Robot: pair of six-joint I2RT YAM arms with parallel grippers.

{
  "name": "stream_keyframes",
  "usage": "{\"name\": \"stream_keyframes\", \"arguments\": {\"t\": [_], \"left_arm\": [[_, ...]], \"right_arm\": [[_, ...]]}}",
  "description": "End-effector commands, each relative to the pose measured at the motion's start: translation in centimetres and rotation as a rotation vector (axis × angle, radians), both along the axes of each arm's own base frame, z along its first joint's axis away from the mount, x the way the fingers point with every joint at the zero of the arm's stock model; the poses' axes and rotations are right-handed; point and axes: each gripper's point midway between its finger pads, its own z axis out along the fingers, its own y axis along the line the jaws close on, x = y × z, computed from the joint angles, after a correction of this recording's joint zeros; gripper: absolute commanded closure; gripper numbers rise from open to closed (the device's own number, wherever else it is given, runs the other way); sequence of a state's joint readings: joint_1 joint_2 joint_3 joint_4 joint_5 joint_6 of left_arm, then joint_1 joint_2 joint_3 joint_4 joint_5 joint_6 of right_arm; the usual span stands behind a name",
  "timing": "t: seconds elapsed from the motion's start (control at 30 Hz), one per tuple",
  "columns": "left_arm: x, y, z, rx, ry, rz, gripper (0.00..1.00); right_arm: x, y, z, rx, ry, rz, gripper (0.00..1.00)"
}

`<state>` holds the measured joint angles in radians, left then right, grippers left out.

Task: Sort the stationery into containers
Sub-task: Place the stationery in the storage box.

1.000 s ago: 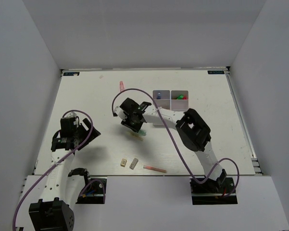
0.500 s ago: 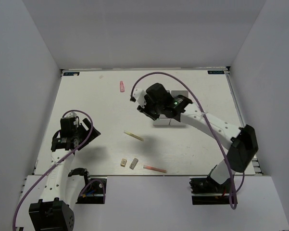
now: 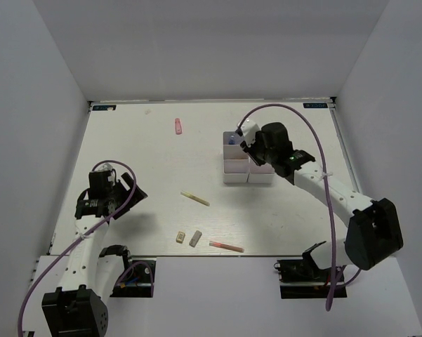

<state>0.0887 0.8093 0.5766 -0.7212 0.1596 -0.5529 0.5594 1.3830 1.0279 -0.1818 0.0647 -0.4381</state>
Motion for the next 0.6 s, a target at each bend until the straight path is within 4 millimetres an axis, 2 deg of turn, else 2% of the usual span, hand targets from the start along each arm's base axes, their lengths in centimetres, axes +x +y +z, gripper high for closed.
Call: {"name": "stream_keyframes", "arguments": {"t": [0.0,0.1,0.13,0.2,0.23,0.27,0.33,0.37,0.57], "left_arm": [[0.2,-0.2,-0.1,-0.003,-0.013,-0.019,0.09],[0.2,-0.2,-0.1,-0.005,-0.009,-0.019,0.09],[0.1,-0.2,-0.2,-0.006,-0.004,-0.018,0.09],[0.1,-0.2,-0.3,-0.009,0.001,-0.022,0.09],[0.1,-0.3,-0.4,-0.009,0.006,-0.027,0.09],[0.1,-0.3,-0.4,-0.011,0.007,-0.026,0.09],[0.1,-0.3,-0.5,-0.01,0.012,-0.027,0.09],[0.1,-0.3,-0.5,-0.012,0.011,-0.026,0.09],[0.1,-0.3,-0.8,-0.011,0.026,-0.033,0.09]], "right_arm": [[1.7,2.1,3.6,0.156,-0.109,0.103,1.0],[2.6,2.2,3.7,0.197,-0.116,0.153,1.0],[2.7,2.6,3.0,0.208,-0.094,0.172,1.0],[3.4,2.1,3.4,0.235,-0.104,0.181,1.0],[3.0,2.8,3.3,0.26,-0.086,0.234,1.0],[3.3,2.1,3.2,0.269,-0.082,0.231,1.0],[2.6,2.5,2.6,0.283,-0.069,0.295,1.0],[2.4,2.8,3.1,0.31,-0.084,0.346,1.0],[2.4,1.4,2.4,0.312,-0.136,0.43,1.0]]}}
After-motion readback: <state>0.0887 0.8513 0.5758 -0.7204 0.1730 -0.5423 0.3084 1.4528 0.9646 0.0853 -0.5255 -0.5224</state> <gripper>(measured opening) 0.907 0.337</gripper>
